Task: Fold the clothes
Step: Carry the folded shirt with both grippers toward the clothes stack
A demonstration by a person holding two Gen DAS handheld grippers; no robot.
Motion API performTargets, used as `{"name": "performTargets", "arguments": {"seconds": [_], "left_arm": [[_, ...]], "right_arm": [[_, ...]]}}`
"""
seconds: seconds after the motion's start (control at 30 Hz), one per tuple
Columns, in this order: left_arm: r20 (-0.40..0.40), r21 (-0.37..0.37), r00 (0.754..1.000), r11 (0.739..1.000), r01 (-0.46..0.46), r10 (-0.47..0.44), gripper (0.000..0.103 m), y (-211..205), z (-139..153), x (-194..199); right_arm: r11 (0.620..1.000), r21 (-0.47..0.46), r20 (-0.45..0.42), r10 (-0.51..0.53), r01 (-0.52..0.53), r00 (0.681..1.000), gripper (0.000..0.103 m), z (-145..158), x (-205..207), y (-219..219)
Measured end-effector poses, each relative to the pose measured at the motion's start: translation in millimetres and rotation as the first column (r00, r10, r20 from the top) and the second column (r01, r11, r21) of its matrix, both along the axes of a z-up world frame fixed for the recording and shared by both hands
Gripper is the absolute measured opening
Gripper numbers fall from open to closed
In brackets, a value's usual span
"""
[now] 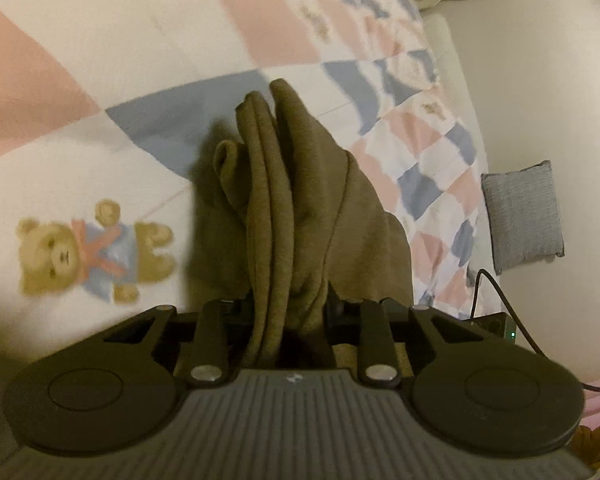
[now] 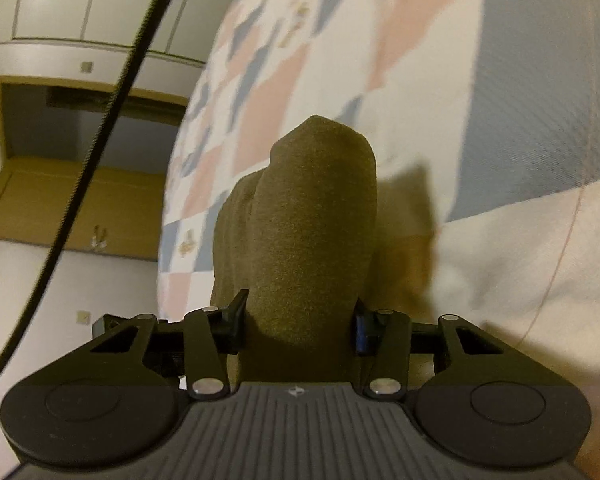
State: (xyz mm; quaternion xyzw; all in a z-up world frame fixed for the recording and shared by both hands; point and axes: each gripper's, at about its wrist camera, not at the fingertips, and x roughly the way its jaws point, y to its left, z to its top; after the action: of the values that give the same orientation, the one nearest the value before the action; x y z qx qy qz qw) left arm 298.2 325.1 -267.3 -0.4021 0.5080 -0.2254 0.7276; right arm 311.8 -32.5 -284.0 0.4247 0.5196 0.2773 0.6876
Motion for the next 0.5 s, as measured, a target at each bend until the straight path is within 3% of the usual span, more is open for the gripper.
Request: {"name": "performTargets", "arguments": {"seconds": [0.23,0.37,0.5], "left_arm": [[0.067,0.075,0.98,0.979,-0.191,0.186,0.023,13,82,-112],[0.086,0.115,0.936,0.93,-0.35,0.342,0.023,26,138,-205],[0.092,0.131,0.866,0.856,-0.499,0.491,0.023,49,194,-298]], "right_arm": [[0.986,0.075,0.03,0.146,-0.147,0.989,0.046,54,-35,22],[0.956,0.11,0.04,0.269,-0.271,0.962,0.046,94,-68,53],[0.908,0.134,0.035,0.395,-0.396,0.918,0.046,143,-110,102]]}}
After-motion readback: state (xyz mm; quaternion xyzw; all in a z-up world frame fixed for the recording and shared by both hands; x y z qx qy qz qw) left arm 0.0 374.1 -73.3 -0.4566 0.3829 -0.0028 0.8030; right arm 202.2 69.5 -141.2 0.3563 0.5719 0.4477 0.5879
